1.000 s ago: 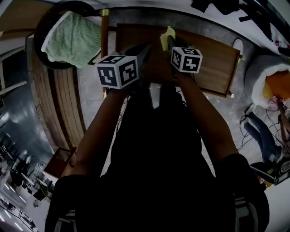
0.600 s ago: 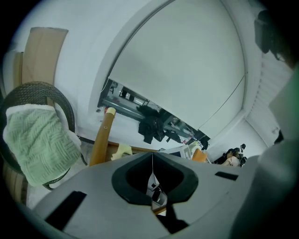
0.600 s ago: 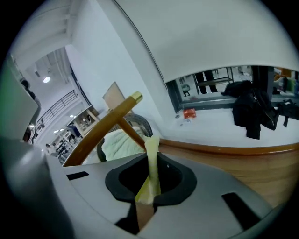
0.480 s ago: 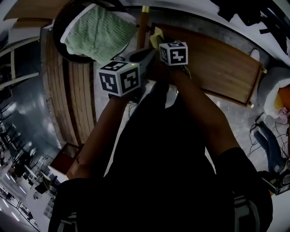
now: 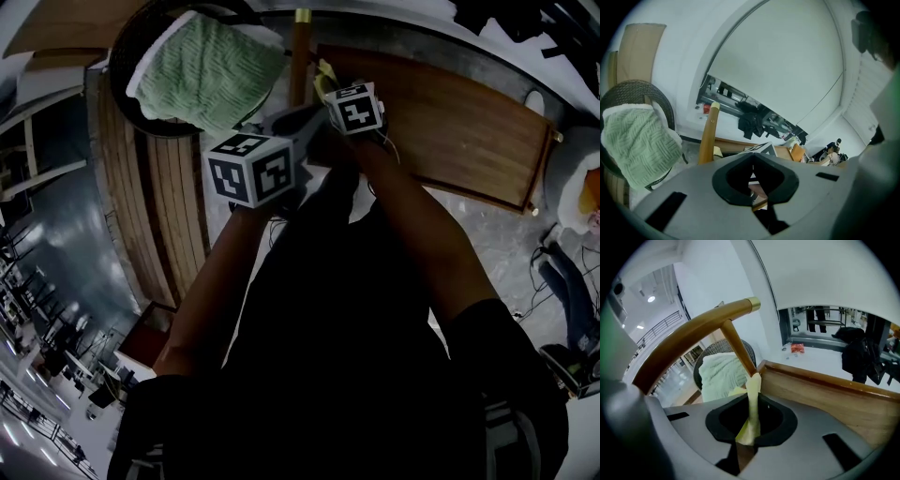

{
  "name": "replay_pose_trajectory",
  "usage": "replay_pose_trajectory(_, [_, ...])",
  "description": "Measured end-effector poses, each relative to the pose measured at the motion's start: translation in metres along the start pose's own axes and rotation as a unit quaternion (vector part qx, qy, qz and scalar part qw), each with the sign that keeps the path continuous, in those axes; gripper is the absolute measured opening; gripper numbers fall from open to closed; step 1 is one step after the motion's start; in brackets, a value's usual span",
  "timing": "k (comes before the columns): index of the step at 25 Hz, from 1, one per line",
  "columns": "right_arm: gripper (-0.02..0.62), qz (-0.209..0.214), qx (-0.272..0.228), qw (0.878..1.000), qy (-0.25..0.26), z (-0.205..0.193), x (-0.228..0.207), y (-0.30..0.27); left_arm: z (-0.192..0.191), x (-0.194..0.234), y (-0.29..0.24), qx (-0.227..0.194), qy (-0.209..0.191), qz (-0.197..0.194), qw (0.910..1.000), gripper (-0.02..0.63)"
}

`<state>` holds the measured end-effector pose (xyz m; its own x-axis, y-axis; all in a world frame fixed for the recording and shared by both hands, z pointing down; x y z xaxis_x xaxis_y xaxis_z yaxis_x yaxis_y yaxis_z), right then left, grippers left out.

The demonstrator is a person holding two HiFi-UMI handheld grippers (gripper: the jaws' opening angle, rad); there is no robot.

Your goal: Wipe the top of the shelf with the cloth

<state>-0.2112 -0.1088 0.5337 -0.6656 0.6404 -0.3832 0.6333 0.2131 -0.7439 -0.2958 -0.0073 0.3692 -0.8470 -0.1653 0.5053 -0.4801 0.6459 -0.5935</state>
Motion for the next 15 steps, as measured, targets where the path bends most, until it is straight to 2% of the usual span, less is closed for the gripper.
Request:
replay_pose_trajectory(7, [0.049, -0.003, 0.000, 1.000, -0.005, -0.007, -0.025, 0.019, -0.001, -0.013, -0.025, 0.009, -0.006, -0.010, 0.9999, 0.012])
replay_pose_trajectory(15, [0.048, -0.031, 0.003, 0.999, -0.016, -0.020, -0.075, 0.059, -0.001, -0.053, -0.066, 0.013, -0.007, -0.059, 0.9982, 0.012])
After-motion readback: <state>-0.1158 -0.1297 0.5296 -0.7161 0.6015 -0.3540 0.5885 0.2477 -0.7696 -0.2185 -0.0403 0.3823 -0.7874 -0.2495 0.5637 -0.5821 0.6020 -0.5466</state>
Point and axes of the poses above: the fingertips, and each gripper's own axes: y backward along the fingers, x to its left, z out of its top, the point moved 10 cm from there along y, backward along the fingers, and after that the axes turned 10 degrees about -y, right-handed, at the moved point
